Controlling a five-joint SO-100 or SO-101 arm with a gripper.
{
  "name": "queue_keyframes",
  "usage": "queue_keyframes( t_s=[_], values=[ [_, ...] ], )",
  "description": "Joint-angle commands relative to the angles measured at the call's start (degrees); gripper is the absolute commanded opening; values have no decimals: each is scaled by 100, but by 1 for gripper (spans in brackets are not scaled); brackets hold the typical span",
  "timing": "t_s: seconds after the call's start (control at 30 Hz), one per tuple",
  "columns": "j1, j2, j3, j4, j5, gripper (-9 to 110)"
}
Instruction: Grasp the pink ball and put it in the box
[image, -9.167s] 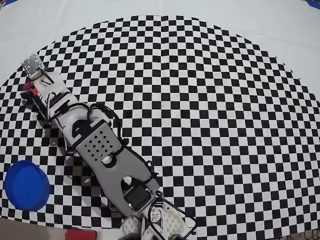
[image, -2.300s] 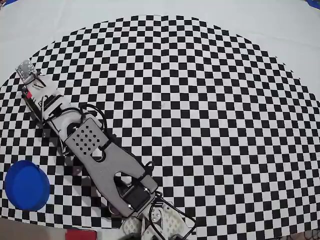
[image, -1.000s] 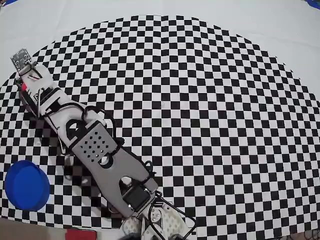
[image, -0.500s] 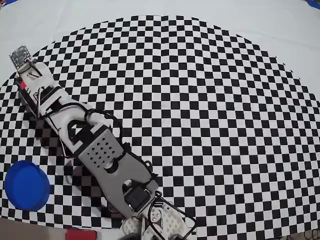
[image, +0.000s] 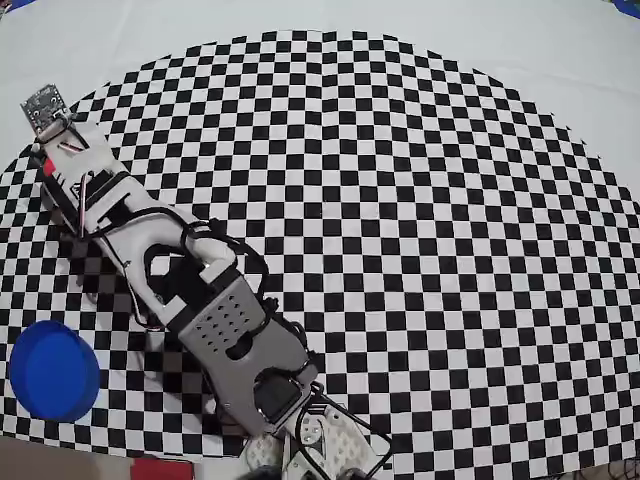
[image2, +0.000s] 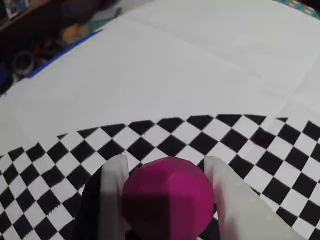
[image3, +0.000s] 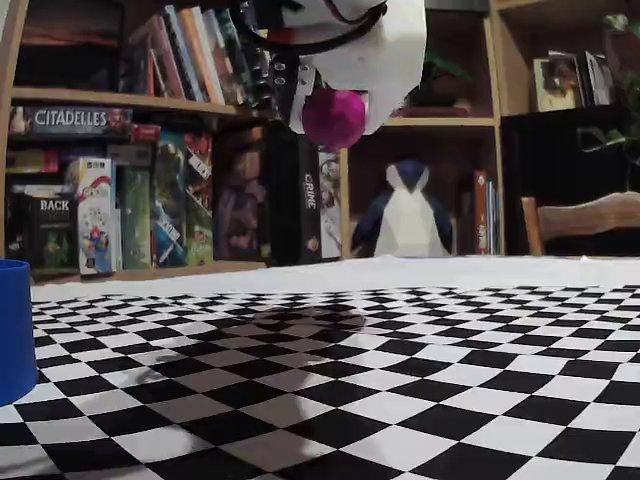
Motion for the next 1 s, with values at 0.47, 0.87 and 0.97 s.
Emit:
queue_keyframes(
  t_s=[0.47,0.87,0.97],
  values=[
    [123,1749,1125,-26,44,0],
    [149,2575,1846,-26,44,0],
    [158,2804,2057,-26,44,0]
  ],
)
